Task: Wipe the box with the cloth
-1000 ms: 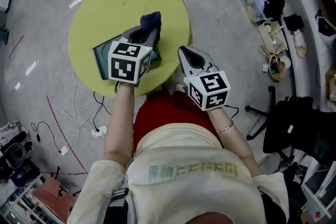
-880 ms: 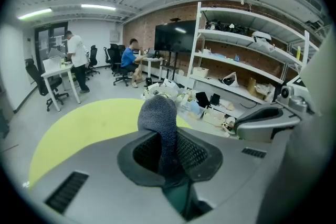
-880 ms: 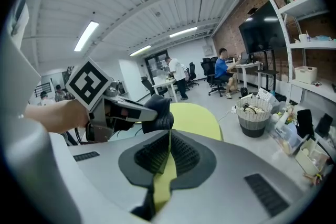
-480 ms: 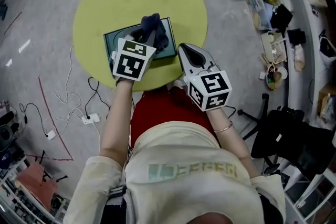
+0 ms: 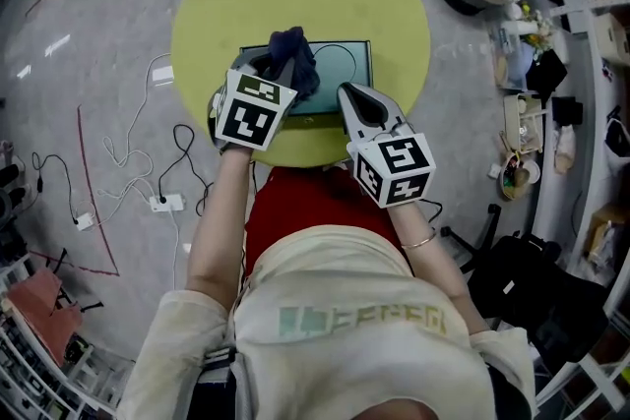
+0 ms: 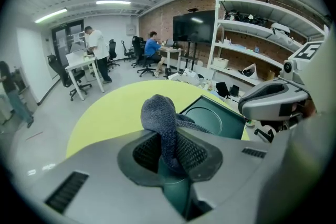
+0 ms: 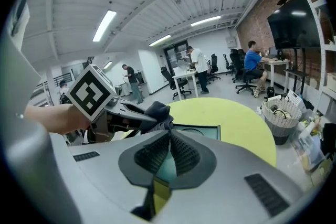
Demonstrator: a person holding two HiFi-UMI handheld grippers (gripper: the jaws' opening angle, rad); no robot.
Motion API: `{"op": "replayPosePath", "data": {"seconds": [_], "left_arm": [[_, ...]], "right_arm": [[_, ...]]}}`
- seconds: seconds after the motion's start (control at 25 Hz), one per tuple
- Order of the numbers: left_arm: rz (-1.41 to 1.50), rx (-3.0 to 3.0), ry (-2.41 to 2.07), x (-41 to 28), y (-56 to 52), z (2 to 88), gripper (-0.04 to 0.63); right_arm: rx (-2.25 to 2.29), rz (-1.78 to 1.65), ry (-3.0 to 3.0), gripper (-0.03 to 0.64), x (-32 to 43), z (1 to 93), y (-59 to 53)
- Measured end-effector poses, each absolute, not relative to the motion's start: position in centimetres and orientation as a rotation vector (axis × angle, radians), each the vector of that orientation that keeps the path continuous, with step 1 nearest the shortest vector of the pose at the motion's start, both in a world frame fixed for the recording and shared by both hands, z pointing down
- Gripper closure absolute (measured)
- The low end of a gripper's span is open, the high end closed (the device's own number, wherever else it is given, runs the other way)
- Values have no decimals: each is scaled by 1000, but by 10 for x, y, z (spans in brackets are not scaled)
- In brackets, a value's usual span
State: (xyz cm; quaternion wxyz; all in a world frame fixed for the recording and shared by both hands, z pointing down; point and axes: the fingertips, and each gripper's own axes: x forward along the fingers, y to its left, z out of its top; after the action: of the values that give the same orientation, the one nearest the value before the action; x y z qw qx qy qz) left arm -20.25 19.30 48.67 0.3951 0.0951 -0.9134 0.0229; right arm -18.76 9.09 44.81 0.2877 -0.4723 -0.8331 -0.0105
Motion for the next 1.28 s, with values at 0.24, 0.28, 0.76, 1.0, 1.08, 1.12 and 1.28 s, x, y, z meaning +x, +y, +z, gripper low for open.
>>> {"op": "replayPosePath", "data": {"seconds": [0.24, 0.28, 0.76, 1.0, 1.08, 1.12, 1.28], "left_arm": [[68, 140, -2312, -178, 231, 485, 529], [68, 122, -2315, -174, 237, 484, 529], [82, -69, -2368, -130, 263, 461, 529], [121, -115, -2398, -122, 247, 437, 530], [125, -103, -2411, -124, 235, 429, 530], [130, -90, -2416, -126, 227, 426, 529], [141, 1, -2438, -141, 184, 421, 529]], "right_arm": [[-1314, -53, -2191, 578, -176, 449, 114], [-1323, -56, -2186, 578, -173, 449, 117], [-1385, -77, -2186, 578, -149, 440, 115], [-1339, -60, -2236, 578, -150, 433, 77], [-1313, -53, -2254, 578, -151, 432, 61], [-1298, -49, -2263, 578, -151, 432, 52], [-1224, -33, -2297, 578, -153, 435, 14]]}}
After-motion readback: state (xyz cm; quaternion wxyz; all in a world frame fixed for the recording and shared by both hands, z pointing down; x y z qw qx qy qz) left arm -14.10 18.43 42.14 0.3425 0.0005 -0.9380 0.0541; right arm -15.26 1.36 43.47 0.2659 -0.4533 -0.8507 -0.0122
